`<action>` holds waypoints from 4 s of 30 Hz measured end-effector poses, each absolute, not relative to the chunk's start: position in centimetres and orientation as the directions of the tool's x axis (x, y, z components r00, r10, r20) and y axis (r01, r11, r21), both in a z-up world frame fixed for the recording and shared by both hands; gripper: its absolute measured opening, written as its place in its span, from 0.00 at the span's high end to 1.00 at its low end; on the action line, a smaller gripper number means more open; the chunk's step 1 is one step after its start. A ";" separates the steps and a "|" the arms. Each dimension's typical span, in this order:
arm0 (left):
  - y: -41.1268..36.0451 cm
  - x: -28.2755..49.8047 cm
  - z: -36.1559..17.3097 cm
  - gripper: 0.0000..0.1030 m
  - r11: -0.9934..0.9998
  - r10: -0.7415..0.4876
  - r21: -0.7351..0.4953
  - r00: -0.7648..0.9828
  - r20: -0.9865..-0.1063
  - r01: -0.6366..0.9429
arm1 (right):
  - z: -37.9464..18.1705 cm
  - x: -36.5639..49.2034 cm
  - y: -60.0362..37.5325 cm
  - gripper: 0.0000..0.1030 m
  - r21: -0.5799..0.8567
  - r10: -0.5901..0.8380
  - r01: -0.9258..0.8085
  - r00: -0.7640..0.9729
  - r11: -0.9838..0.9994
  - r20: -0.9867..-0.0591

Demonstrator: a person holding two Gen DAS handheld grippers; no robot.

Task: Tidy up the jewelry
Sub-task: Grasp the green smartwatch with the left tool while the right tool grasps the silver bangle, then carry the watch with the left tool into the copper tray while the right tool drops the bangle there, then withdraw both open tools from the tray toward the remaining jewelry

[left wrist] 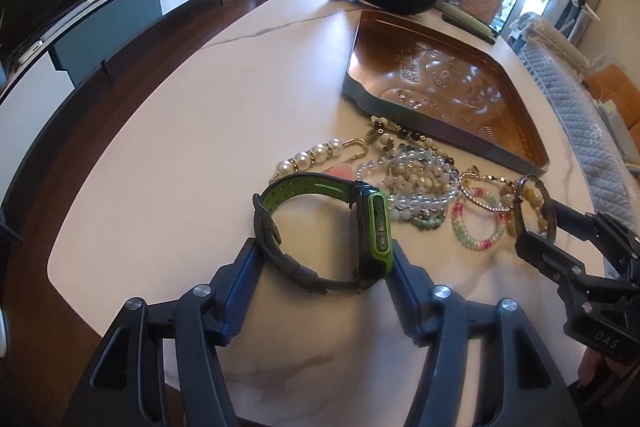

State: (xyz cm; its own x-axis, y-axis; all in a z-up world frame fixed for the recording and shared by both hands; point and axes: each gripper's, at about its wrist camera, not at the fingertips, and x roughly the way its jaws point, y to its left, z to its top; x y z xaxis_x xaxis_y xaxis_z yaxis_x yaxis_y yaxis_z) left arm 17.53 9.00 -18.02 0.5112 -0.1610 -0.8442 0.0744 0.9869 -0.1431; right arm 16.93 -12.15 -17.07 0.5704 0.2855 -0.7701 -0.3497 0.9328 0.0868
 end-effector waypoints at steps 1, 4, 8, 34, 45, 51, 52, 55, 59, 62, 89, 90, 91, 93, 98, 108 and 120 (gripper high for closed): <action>8.9 17.6 -18.1 0.40 0.987 -0.163 -0.141 0.508 -0.846 0.082 | -17.1 16.9 -12.2 0.43 0.088 0.286 -0.350 0.570 0.933 -0.770; 8.4 17.6 -18.1 0.40 0.985 -0.172 -0.145 0.504 -0.846 0.094 | -17.1 16.9 -12.1 0.43 0.088 0.287 -0.351 0.567 0.932 -0.772; 8.3 17.8 -18.1 0.41 0.986 -0.165 -0.139 0.511 -0.844 0.089 | -17.1 16.8 -12.0 0.43 0.086 0.287 -0.355 0.565 0.931 -0.774; 5.5 15.1 -8.4 0.46 0.946 -0.314 -0.159 0.684 -0.659 0.281 | -11.5 16.8 -14.5 0.43 0.147 0.306 -0.285 0.661 0.947 -0.685; 2.4 17.4 -1.8 0.45 0.936 -0.346 -0.108 0.816 -0.463 0.335 | -3.7 19.6 -14.8 0.43 0.061 0.225 -0.226 0.835 0.972 -0.502; 2.1 21.3 -4.3 0.45 0.922 -0.385 -0.180 0.774 -0.502 0.343 | -5.5 22.1 -16.4 0.43 0.114 0.243 -0.214 0.836 0.970 -0.492; 2.1 21.6 -5.0 0.45 0.925 -0.378 -0.173 0.771 -0.512 0.339 | -6.1 22.4 -16.7 0.43 0.127 0.248 -0.212 0.835 0.969 -0.491; 1.3 22.9 -6.9 0.45 0.933 -0.351 -0.139 0.764 -0.541 0.331 | -7.7 23.7 -17.2 0.43 0.143 0.253 -0.208 0.816 0.968 -0.520; 1.2 25.4 -9.9 0.45 0.930 -0.366 -0.203 0.721 -0.588 0.307 | -9.7 25.5 -17.8 0.43 0.164 0.248 -0.187 0.795 0.968 -0.553; 0.8 27.1 -12.1 0.45 0.939 -0.344 -0.216 0.696 -0.630 0.269 | -11.3 26.6 -18.2 0.43 0.170 0.244 -0.177 0.778 0.969 -0.579; -2.0 31.0 -18.2 0.45 0.972 -0.213 -0.107 0.600 -0.771 0.208 | -18.8 29.0 -18.1 0.43 0.126 0.190 -0.146 0.615 0.981 -0.765; -2.0 31.0 -18.2 0.45 0.972 -0.215 -0.110 0.595 -0.775 0.208 | -18.8 28.9 -17.9 0.43 0.113 0.182 -0.149 0.616 0.982 -0.766; -2.0 31.0 -18.2 0.45 0.972 -0.217 -0.113 0.592 -0.776 0.208 | -18.8 28.9 -17.7 0.43 0.103 0.176 -0.153 0.616 0.983 -0.768; -1.9 30.9 -18.2 0.45 0.971 -0.218 -0.116 0.588 -0.779 0.207 | -18.7 28.8 -17.5 0.43 0.099 0.181 -0.165 0.615 0.981 -0.768; -1.7 30.1 -16.9 0.10 0.973 -0.213 -0.109 0.612 -0.761 0.202 | -18.3 28.4 -16.4 0.24 0.058 0.174 -0.202 0.625 0.978 -0.761; 2.1 26.0 -7.8 0.06 0.960 -0.279 -0.208 0.711 -0.645 0.188 | -14.0 25.3 -16.7 0.16 0.082 0.209 -0.211 0.701 0.974 -0.682; 8.1 20.3 -2.9 0.06 0.965 -0.263 -0.161 0.730 -0.630 0.208 | -7.8 19.8 -18.5 0.16 0.244 0.377 -0.288 0.721 0.926 -0.581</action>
State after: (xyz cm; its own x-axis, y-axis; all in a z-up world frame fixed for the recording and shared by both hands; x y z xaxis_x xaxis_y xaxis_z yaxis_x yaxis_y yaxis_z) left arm 20.35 8.14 -2.89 0.7305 -0.2626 -0.6305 0.2078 0.9648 -0.1611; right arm 19.83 -18.46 -7.81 0.7209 0.3773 -0.5814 -0.2878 0.9260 0.2442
